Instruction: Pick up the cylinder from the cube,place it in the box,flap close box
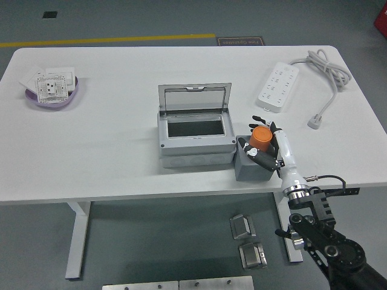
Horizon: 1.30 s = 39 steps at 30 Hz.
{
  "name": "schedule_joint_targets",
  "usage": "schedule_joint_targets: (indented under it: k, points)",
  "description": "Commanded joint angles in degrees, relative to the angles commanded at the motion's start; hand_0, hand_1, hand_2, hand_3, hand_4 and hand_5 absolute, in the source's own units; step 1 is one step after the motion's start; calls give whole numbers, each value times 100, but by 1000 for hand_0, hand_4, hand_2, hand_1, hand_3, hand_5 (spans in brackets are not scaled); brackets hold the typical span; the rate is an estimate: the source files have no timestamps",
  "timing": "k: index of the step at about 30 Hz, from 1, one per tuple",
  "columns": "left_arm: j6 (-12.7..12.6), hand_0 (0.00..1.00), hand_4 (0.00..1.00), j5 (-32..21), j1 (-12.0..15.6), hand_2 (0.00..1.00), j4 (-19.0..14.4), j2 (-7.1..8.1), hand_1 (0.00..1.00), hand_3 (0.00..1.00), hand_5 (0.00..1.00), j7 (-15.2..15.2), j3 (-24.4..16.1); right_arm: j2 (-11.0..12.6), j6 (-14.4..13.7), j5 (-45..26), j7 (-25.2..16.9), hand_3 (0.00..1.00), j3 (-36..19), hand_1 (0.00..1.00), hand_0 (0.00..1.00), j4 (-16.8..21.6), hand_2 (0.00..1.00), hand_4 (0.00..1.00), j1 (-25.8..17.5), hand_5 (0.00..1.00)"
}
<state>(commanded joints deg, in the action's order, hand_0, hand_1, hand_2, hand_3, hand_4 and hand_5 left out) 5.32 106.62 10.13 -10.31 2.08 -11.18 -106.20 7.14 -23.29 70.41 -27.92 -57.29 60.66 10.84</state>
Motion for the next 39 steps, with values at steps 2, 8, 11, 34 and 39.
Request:
schedule_joint_targets:
  k: [2, 8, 11, 34, 39]
  points:
    - [1, 630, 488, 8, -1, 553, 0, -1, 584, 591, 44, -1, -6, 0, -1, 7, 2, 810, 0, 719, 656, 3, 737, 835, 1, 273]
    - [10, 630, 486, 42, 6, 553, 0, -9, 584, 592, 46, -7, -28, -2, 4, 38, 12, 809, -16, 718, 656, 13, 732, 837, 3, 276]
    - [16, 630, 486, 53, 7, 553, 0, -11, 584, 592, 46, -11, -32, -1, 10, 61, 19, 809, -41, 718, 656, 15, 732, 837, 7, 276]
    - [50, 630, 480, 127, 16, 550, 0, -29, 583, 591, 49, -24, -45, 84, 55, 137, 70, 802, -242, 716, 652, 35, 712, 841, 24, 284]
    - [55, 630, 480, 148, 16, 549, 0, -30, 583, 590, 50, -28, -55, 78, 51, 148, 72, 798, -221, 715, 648, 45, 708, 839, 35, 281]
